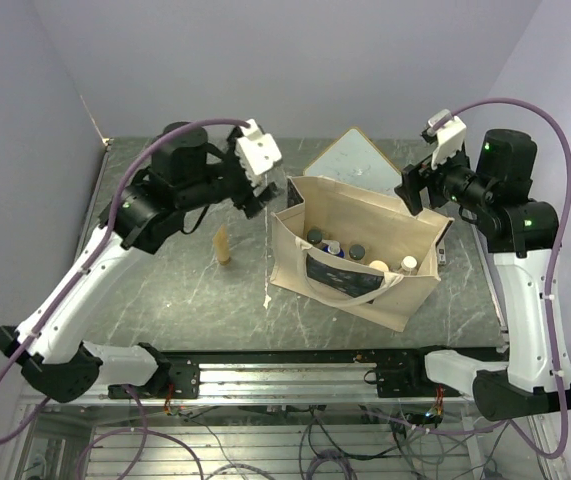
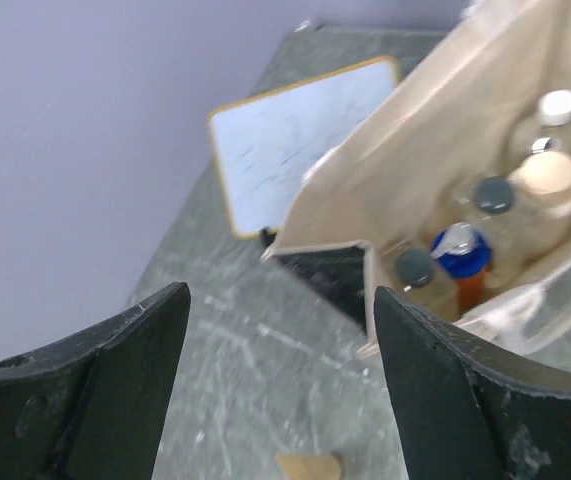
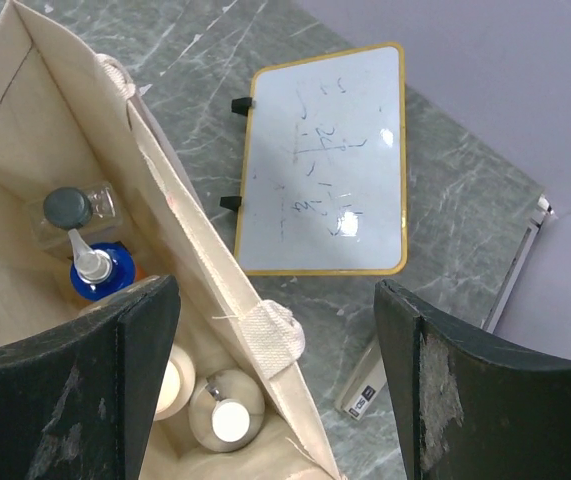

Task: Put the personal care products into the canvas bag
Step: Pick up the care product from the center of the board.

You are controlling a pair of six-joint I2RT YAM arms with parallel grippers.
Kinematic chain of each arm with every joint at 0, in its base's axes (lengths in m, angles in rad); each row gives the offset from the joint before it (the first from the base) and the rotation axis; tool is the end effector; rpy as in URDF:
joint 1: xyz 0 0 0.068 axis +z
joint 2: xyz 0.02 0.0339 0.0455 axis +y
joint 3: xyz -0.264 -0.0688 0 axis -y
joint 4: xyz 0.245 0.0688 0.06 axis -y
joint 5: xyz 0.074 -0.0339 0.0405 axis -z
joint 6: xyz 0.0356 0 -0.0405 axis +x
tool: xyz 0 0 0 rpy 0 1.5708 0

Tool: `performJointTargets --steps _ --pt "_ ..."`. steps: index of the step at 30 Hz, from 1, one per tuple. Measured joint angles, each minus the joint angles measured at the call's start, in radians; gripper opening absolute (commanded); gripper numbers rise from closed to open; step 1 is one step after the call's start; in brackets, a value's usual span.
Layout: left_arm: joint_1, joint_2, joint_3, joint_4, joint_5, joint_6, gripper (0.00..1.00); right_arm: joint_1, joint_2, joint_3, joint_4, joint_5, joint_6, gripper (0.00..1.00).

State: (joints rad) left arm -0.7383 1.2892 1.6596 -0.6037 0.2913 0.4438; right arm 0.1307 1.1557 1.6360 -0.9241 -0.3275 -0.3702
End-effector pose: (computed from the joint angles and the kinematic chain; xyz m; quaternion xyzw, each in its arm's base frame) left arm 0.1843 -0.1815 0.4867 0.5073 0.5945 -0.2026 0.5901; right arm 0.1972 0.0375 0.4752 -0.2911 0.7865 0.0739 0.5397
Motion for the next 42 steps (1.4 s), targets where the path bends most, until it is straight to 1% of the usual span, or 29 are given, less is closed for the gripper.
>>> performJointTargets --steps 4,8,15,17,20,29,31,34,39,42 --pt "0.113 -0.048 -0.055 -0.014 -0.098 -0.055 0.85 -0.042 -0.008 0.002 0.0 -0.033 0.012 0.79" --pt "0.241 -0.072 -0.151 -0.042 -0.166 -0.109 0.86 -0.085 -0.014 0.002 0.0 -0.071 0.023 0.8" --pt "0.418 -0.09 -0.325 -0.113 -0.174 -0.149 0.85 -0.147 -0.047 -0.007 0.019 -0.082 0.042 0.86" --pt "0.444 -0.068 -0.349 -0.143 -0.163 -0.148 0.84 -0.166 -0.065 -0.017 0.026 -0.079 0.042 0.88" --pt "0.458 -0.005 -0.363 -0.179 -0.14 -0.14 0.83 -0.187 -0.096 -0.032 0.036 -0.078 0.044 0.95" --pt "0.458 0.13 -0.378 -0.216 -0.062 -0.109 0.8 -0.208 -0.143 -0.071 0.045 -0.093 0.046 0.97" --pt "0.458 0.151 -0.378 -0.216 -0.043 -0.108 0.77 -0.209 -0.143 -0.075 0.044 -0.097 0.046 0.97" --pt "0.458 0.185 -0.378 -0.216 -0.026 -0.106 0.7 -0.21 -0.143 -0.077 0.044 -0.105 0.046 0.97" --pt "0.458 0.244 -0.378 -0.215 0.002 -0.099 0.55 -0.212 -0.143 -0.083 0.045 -0.12 0.045 0.97" --pt "0.458 0.258 -0.38 -0.212 0.019 -0.094 0.42 -0.216 -0.143 -0.092 0.044 -0.129 0.045 0.97"
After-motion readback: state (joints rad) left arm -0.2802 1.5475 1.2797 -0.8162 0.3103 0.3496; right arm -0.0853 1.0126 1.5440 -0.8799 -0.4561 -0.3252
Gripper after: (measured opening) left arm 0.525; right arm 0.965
